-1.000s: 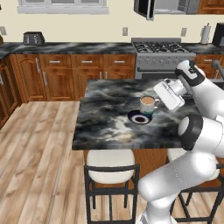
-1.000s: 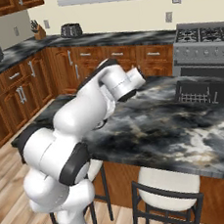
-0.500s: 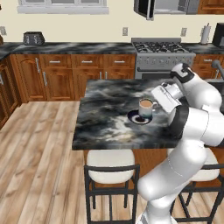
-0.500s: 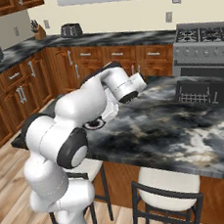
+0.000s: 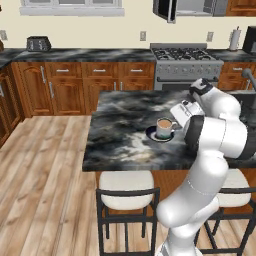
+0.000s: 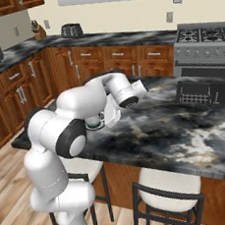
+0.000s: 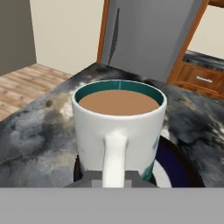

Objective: Pick the cup of tea, navigate to the dining table, and place it on the saucer.

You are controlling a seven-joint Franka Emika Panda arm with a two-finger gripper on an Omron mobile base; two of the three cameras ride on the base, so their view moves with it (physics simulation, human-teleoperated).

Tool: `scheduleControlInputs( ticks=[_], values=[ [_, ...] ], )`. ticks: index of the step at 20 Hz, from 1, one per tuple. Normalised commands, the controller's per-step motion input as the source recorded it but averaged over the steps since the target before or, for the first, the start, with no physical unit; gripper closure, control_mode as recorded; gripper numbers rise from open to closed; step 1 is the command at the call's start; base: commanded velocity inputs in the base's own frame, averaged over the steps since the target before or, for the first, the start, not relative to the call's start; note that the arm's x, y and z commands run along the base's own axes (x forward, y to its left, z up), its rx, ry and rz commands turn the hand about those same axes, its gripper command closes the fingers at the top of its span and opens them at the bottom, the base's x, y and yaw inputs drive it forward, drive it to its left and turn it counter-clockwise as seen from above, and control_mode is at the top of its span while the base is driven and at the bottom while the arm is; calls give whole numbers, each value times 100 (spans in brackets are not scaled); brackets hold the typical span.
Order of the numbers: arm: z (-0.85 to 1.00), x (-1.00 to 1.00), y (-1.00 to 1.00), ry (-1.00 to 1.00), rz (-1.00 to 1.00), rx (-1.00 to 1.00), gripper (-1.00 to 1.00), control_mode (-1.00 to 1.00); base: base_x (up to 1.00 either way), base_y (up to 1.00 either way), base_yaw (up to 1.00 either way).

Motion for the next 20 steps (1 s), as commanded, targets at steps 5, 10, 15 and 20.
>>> scheduleControlInputs(
  ticks=[5,10,15,20],
  values=[
    [-20,41,0,2,0,4,100,-100,0,0,0],
    [-31,39,0,4,0,4,100,-100,0,0,0],
    [-31,21,0,2,0,2,100,-100,0,0,0],
    [-10,6,0,0,0,0,100,-100,0,0,0]
  ],
)
